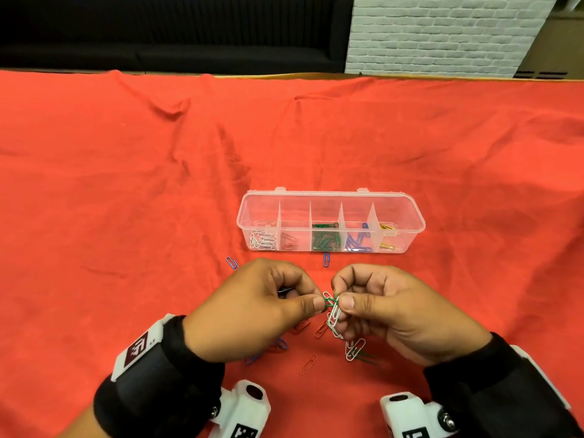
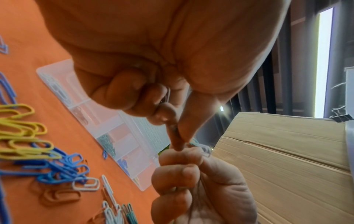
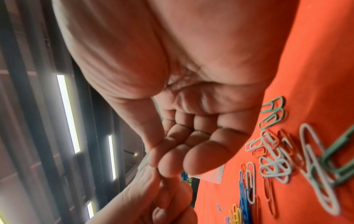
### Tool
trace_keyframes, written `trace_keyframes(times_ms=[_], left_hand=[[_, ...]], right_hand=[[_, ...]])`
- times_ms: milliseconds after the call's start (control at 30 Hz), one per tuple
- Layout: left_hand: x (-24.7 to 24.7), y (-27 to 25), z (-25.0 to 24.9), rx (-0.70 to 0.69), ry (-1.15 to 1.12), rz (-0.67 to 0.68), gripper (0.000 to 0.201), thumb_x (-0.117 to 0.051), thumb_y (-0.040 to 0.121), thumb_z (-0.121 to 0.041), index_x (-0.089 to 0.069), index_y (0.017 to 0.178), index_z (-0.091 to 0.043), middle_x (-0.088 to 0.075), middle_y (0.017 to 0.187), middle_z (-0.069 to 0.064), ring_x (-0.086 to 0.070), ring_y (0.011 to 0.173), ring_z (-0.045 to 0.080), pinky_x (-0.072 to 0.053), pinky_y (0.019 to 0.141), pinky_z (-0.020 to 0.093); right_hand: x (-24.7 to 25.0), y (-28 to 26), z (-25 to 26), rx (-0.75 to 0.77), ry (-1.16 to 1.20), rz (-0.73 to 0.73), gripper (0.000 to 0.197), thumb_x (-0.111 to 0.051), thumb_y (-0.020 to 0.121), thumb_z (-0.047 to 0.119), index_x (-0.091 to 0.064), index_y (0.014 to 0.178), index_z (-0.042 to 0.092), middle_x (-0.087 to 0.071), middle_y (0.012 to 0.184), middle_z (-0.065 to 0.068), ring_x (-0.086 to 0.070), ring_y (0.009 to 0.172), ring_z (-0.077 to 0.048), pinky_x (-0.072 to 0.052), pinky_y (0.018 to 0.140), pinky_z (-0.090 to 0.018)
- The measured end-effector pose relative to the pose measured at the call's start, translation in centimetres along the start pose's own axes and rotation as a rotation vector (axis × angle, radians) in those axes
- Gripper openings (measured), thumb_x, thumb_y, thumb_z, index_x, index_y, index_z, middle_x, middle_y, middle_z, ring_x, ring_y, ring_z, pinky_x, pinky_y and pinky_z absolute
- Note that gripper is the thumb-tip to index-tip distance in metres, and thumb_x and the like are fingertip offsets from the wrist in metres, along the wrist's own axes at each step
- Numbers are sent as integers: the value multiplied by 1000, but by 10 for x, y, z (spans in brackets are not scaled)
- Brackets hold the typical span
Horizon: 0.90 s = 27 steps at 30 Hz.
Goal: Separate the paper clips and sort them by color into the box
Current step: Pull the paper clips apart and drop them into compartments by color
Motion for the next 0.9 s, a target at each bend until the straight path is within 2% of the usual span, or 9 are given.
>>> trace_keyframes(times_ms=[100, 233, 433, 500, 567, 667, 800, 867, 900], left_hand=[[0, -1, -6, -3, 45, -19, 14, -71, 87, -23, -70, 76, -15, -47, 50, -10, -38, 48, 6, -33, 49, 21], [-1, -4, -13, -28, 64, 8, 13, -69, 89, -23, -68, 79, -16, -51, 54, -5, -41, 49, 6, -36, 49, 21], [0, -9, -21, -84, 105, 5, 11, -69, 89, -24, -68, 79, -19, -54, 58, -4, -46, 52, 7, -41, 52, 24], [1, -10, -24, -109, 132, -23, 11, -70, 89, -23, -68, 78, -21, -58, 61, 0, -51, 52, 7, -44, 52, 24], [3, -11, -29, -155, 220, -79, 11, -70, 87, -24, -67, 77, -22, -59, 65, -4, -52, 55, 3, -43, 55, 22], [8, -14, -38, -219, 358, -172, 9, -68, 81, -31, -67, 74, -25, -57, 66, -7, -57, 66, 9, -39, 58, 16], [18, -14, -37, -188, 320, -258, 7, -67, 75, -31, -66, 70, -27, -53, 65, -2, -52, 60, 9, -35, 54, 16], [19, -14, -35, -180, 291, -251, 6, -68, 75, -33, -68, 72, -28, -53, 66, -1, -50, 57, 6, -35, 53, 16], [19, -14, -35, -183, 287, -240, 6, -69, 75, -34, -69, 73, -28, -52, 67, -1, -49, 57, 6, -35, 53, 16]], right_hand=[[-1, -1, 2, 12, 14, 15, 6, -63, 80, 6, -64, 82, 12, -58, 66, -5, -56, 56, -14, -51, 57, -24], [1, 0, 2, 26, 51, -3, 9, -62, 80, 5, -58, 88, 6, -58, 67, -5, -50, 54, -12, -50, 57, -26], [7, 2, 2, 18, 204, -64, 8, -61, 82, 5, -57, 87, 9, -52, 76, -11, -46, 52, -13, -52, 57, -31], [7, 1, 3, 18, 235, -91, 9, -61, 85, 1, -56, 88, 8, -52, 76, -12, -47, 51, -13, -54, 56, -33], [9, 2, 6, 26, 213, -152, 7, -57, 85, 0, -55, 84, 6, -55, 71, -11, -48, 50, -13, -55, 56, -32], [19, 1, 6, 36, 158, -233, 19, -53, 87, -10, -54, 75, 5, -57, 65, -13, -52, 47, -14, -57, 56, -32], [10, -3, 6, 22, 163, -115, 18, -63, 70, -10, -56, 69, 7, -58, 67, -16, -52, 50, -20, -55, 53, -31], [3, -5, 7, 15, 73, -45, 20, -61, 67, -7, -63, 77, 10, -53, 64, -12, -48, 51, -21, -51, 50, -27], [0, -5, 7, 9, 10, -14, 30, -57, 67, -7, -68, 87, 12, -49, 61, -8, -48, 49, -20, -48, 50, -27]])
Point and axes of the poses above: each hand's wrist, its own y-axis towards the middle knuckle, its own x-axis out of the back of the hand, z = x × y, the point moved 8 cm from there along y, towards the middle knuckle
